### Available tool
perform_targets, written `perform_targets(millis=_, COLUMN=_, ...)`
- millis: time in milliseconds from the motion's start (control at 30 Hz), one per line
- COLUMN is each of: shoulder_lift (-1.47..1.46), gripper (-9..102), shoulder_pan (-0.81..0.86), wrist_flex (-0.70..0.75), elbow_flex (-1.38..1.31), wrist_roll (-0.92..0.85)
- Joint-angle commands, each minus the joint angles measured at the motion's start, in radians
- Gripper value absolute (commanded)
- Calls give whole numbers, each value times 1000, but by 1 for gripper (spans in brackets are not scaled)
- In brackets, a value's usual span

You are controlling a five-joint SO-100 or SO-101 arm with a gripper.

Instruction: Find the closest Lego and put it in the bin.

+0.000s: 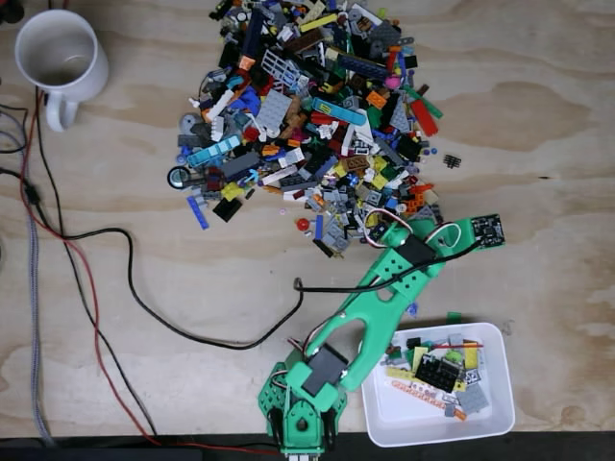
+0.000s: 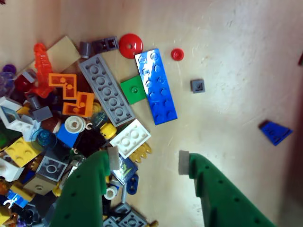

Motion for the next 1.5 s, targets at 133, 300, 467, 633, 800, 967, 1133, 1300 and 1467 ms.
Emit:
perform_targets(millis=133, shoulder_lift=-181, gripper=17, shoulder_pan=-67, wrist_flex=-103, elbow_flex=-109, wrist_roll=158)
perform_targets(millis=300, shoulder_lift=-212, gripper=16, shoulder_pan=-48, wrist_flex=-95, elbow_flex=-132, wrist_roll=183)
perform_targets(millis=467, shoulder_lift=-172, gripper=17, shoulder_pan=3, wrist_flex=-66, elbow_flex=-97, wrist_roll=132)
perform_targets(millis=633, shoulder_lift=-183, gripper=17, shoulder_pan=43, wrist_flex=-104, elbow_flex=-43, wrist_roll=58)
perform_targets(millis=800, shoulder_lift=-221, gripper=17, shoulder_pan=81, wrist_flex=-179, elbow_flex=-5, wrist_roll=2)
perform_targets(millis=967, shoulder_lift=-230, gripper=18, shoulder_pan=77, wrist_flex=-235, elbow_flex=34, wrist_roll=-61)
perform_targets(millis=1133, shoulder_lift=-244, gripper=17, shoulder_pan=58, wrist_flex=-284, elbow_flex=48, wrist_roll=-101)
perform_targets(millis=1300, shoulder_lift=-264, gripper=14, shoulder_pan=43, wrist_flex=-311, elbow_flex=71, wrist_roll=-112)
perform_targets(millis=1467, shoulder_lift=-279, gripper=10, shoulder_pan=38, wrist_flex=-364, elbow_flex=112, wrist_roll=-121)
